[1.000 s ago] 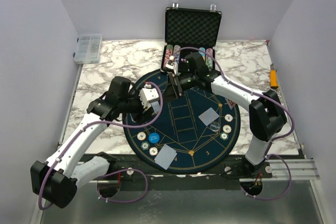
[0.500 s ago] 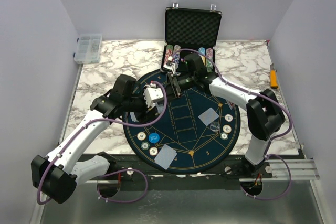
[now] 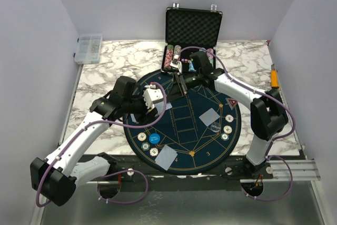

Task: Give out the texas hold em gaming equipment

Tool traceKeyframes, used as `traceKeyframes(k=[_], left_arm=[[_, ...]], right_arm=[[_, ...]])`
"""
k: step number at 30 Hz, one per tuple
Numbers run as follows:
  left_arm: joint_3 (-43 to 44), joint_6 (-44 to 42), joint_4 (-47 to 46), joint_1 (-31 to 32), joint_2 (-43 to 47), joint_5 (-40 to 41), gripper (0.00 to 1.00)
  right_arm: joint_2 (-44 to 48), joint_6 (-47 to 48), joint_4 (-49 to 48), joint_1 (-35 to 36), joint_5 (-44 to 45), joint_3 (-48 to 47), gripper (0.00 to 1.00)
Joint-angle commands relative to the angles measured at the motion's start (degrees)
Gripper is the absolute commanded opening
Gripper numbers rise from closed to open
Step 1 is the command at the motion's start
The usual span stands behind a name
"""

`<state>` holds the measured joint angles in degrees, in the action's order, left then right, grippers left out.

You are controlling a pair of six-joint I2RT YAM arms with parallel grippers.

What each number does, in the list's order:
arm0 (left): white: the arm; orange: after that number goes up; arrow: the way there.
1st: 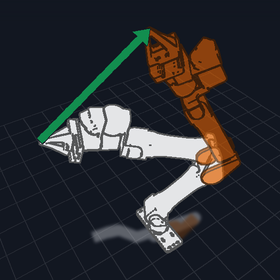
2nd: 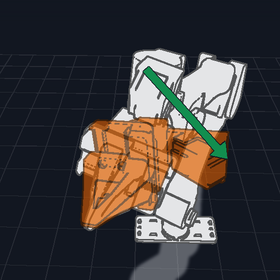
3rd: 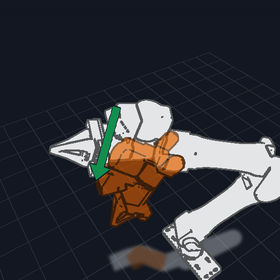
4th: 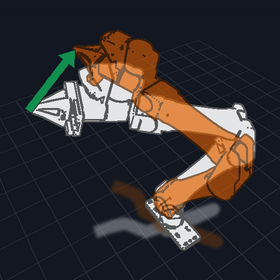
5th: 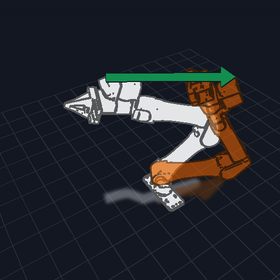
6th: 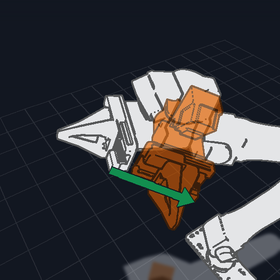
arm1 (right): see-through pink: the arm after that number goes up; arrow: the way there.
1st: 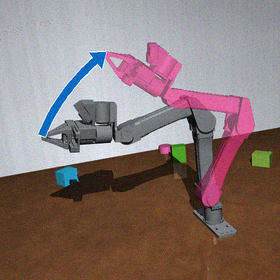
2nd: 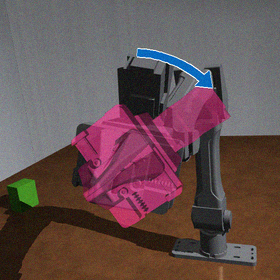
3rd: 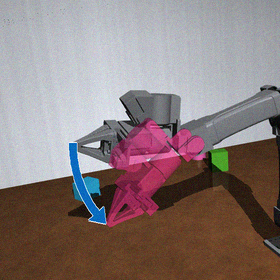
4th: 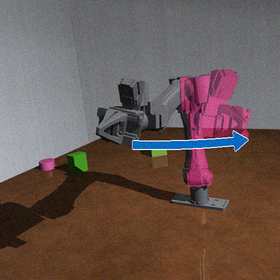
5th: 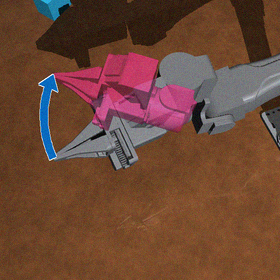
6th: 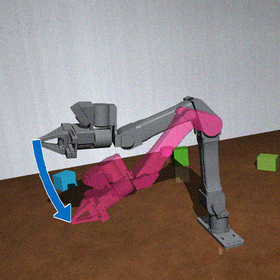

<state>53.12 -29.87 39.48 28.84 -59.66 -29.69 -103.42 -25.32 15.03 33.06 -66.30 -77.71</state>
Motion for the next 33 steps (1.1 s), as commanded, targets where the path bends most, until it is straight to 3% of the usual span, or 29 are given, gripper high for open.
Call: traceKeyframes(k=[1,5,7,13,17,21,28,33], left_arm=[[0.8,-0.5,-2.1,0.1,0.9,-1.0,0.0],[1.6,-0.1,-2.1,0.1,0.1,-1.2,0.0],[1.9,0.1,-2.2,0.1,-0.2,-1.2,0.0],[1.3,0.4,-2.3,0.0,0.5,0.5,0.0],[0.2,0.6,-2.4,-0.3,1.3,0.8,0.0],[-0.9,0.7,-2.7,-0.5,1.7,0.6,0.0],[-1.6,1.2,-4.2,-0.6,1.2,-0.1,0.0],[-1.5,0.8,-4.6,-0.6,0.9,-0.7,0.0]], right_arm=[[2.2,0.1,-0.1,0.6,-2.9,-0.4,0.61],[1.9,1.9,1.8,2.4,-2.2,-2.2,0.63],[1.4,1.5,1.3,2.5,-1.5,-2.0,0.59],[0.6,8.3,10.3,2.0,0.5,-4.1,0.23],[1.2,10.9,14.6,-1.1,-0.1,-4.0,0.11],[1.6,19.6,25.5,-4.1,1.5,-6.6,0.01],[1.4,37.6,44.7,-14.2,5.9,-8.4,0.01],[-0.5,49.7,54.7,-22.1,19.2,-4.8,0.01]])
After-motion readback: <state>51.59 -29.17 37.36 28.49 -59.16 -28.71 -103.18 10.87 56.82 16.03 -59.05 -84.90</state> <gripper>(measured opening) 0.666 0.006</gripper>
